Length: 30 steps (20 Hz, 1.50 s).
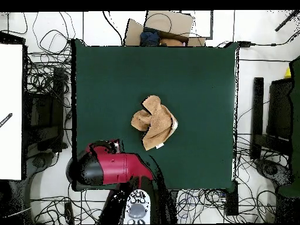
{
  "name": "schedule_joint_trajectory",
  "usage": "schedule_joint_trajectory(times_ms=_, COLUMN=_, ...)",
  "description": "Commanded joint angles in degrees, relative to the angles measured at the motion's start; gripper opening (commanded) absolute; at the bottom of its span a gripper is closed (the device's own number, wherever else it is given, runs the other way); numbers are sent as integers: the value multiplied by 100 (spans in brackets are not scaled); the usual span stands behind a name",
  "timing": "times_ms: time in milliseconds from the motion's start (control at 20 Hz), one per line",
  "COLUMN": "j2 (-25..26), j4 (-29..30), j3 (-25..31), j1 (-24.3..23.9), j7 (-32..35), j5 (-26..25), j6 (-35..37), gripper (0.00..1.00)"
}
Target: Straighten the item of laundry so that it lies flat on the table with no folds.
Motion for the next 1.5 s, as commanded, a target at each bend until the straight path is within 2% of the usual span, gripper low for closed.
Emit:
schedule_joint_trajectory(times_ms=50, j2=1155, j4=-496, j3=-300, j1=181, j7=1446, j5=257, j6=-853, gripper=100)
schedule_joint_trajectory(times_ms=750, j2=2386, j4=-1564, j3=-745, j1=577, j7=1414, j5=1030, j6=-1257, gripper=100)
schedule_joint_trajectory(times_ms=1200, j2=2806, j4=-2575, j3=-972, j1=680, j7=1152, j5=1492, j6=-416, gripper=100)
schedule_joint_trajectory(times_ms=1500, j2=2821, j4=-3020, j3=-1045, j1=651, j7=1021, j5=1576, j6=153, gripper=100)
